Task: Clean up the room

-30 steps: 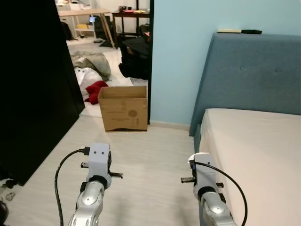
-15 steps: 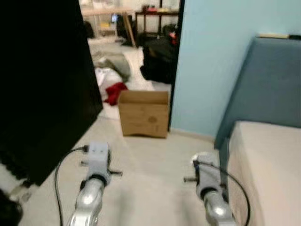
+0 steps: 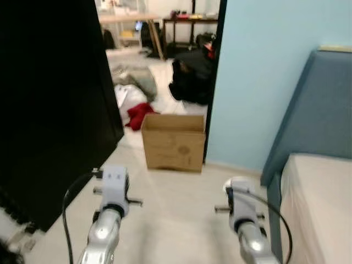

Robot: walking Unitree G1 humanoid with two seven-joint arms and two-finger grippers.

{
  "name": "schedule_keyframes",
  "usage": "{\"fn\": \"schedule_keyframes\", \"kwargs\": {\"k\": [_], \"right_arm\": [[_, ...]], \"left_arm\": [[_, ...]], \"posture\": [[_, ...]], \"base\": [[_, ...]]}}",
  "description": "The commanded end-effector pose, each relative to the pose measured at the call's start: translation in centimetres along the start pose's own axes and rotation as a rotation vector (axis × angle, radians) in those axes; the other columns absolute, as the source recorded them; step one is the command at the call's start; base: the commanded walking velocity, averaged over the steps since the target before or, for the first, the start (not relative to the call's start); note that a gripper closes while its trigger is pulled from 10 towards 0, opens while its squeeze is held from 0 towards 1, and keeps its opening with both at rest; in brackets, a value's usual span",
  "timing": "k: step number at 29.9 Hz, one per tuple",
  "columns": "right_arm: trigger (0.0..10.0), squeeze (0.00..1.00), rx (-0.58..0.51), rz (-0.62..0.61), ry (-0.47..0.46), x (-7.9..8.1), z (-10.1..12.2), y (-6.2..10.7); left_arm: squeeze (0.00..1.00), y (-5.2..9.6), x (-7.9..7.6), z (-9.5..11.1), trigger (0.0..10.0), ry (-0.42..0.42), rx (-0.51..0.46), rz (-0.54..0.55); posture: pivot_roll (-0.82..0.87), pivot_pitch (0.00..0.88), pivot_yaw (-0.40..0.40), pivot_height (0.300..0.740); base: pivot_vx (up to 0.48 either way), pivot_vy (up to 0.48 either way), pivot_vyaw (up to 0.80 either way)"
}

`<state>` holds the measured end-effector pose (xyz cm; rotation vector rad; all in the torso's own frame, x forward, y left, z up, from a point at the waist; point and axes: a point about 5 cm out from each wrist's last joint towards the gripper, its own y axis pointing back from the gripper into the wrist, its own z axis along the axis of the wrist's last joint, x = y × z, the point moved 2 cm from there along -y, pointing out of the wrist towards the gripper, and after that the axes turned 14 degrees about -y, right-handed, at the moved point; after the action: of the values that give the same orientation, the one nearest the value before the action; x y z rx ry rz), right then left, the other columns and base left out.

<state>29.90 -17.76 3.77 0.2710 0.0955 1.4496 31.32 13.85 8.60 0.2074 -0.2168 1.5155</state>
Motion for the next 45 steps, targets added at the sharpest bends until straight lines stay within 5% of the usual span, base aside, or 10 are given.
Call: {"fn": "schedule_keyframes", "kwargs": {"k": [1,45], "right_arm": [[10.0,0.0,0.013,0.009,-0.015,0.5,-0.37,0.04],[10.0,0.0,0.01,-0.003,-0.017,0.45,-0.38,0.0]], "left_arm": [[0.0,0.27,0.56,-0.71,10.0,-0.013,0.026,0.012],[0.0,0.13,0.59,-0.5,10.0,-0.007,0.017,0.004]], "posture": [[0.02,0.043,0.022,0.74],[0.01,0.047,0.028,0.74]], "base": [[0.349,0.0,0.0],[0.346,0.0,0.0]]}}
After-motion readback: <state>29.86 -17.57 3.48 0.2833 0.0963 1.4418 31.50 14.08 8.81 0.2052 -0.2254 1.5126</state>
